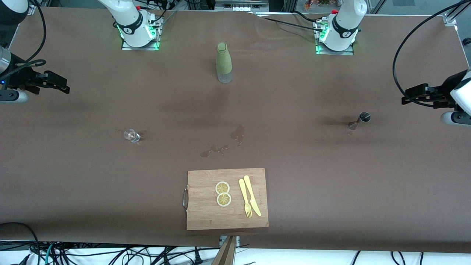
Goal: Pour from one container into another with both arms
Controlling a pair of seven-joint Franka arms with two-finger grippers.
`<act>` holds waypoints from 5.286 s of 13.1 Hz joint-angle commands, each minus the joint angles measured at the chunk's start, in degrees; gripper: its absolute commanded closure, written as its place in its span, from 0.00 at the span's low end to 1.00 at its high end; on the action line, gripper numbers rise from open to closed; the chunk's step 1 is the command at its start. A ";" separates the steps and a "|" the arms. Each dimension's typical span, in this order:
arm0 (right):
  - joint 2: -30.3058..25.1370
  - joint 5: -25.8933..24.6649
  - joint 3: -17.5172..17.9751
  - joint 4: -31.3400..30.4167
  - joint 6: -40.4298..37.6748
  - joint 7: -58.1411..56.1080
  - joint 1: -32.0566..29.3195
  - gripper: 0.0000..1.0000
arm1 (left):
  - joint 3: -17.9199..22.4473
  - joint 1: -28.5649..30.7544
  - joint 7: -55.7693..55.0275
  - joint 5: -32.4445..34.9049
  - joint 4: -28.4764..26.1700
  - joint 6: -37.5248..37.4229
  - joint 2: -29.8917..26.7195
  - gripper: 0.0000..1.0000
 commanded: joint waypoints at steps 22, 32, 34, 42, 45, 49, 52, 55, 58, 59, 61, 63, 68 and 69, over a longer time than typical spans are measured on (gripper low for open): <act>11.69 38.83 -11.31 -13.19 6.79 -87.38 -6.10 0.00 | 20.16 21.20 112.26 -50.02 -22.88 0.51 24.92 0.00; 30.39 74.95 -11.94 -23.50 12.61 -140.57 -8.21 0.00 | 18.23 22.53 141.90 -58.76 -22.01 -6.44 37.44 0.00; 33.91 81.37 -11.24 -23.50 11.56 -145.86 -7.86 0.00 | 16.73 22.53 149.99 -58.76 -21.83 -6.00 39.45 0.00; 40.60 92.73 -6.58 -21.75 11.02 -152.29 -5.66 0.00 | 11.02 21.65 150.83 -57.35 -19.02 -5.82 43.07 0.00; 43.23 93.17 -6.58 -19.38 9.36 -153.17 -5.57 0.00 | 9.27 21.04 149.15 -57.35 -19.11 -5.91 43.15 0.00; 44.29 93.09 -6.58 -17.97 8.83 -153.17 -5.57 0.30 | 9.08 20.68 148.97 -57.26 -19.28 -6.00 43.33 0.00; 45.53 93.00 -6.66 -16.56 7.51 -152.91 -5.75 0.70 | 9.08 20.68 149.41 -57.18 -19.37 -6.43 43.33 0.08; 45.44 93.00 -6.66 -16.03 7.07 -152.03 -5.75 0.83 | 9.17 20.86 149.77 -56.39 -19.46 -6.61 43.33 0.19; 45.44 92.56 -6.58 -14.72 6.36 -148.62 -5.66 0.97 | 9.17 21.21 150.38 -56.03 -19.46 -6.61 43.33 0.30; 45.27 92.39 -6.49 -13.84 6.28 -147.30 -5.40 1.00 | 9.17 21.21 150.64 -56.03 -19.63 -6.61 43.33 0.37; 45.09 91.25 -5.61 -11.38 6.28 -143.97 -4.43 1.00 | 9.17 21.30 150.64 -56.03 -19.81 -6.61 43.42 0.57; 44.83 89.32 -2.81 -8.05 6.28 -137.47 -3.82 1.00 | 9.17 21.30 150.73 -56.03 -19.81 -6.61 43.77 0.76; 44.74 88.78 0.10 1.09 6.36 -125.77 2.40 1.00 | 9.17 21.30 154.34 -56.12 -19.55 -6.44 43.77 1.00; 44.74 88.69 0.10 2.41 6.45 -123.84 4.34 1.00 | 9.08 21.21 154.25 -56.12 -19.46 -6.44 43.68 1.00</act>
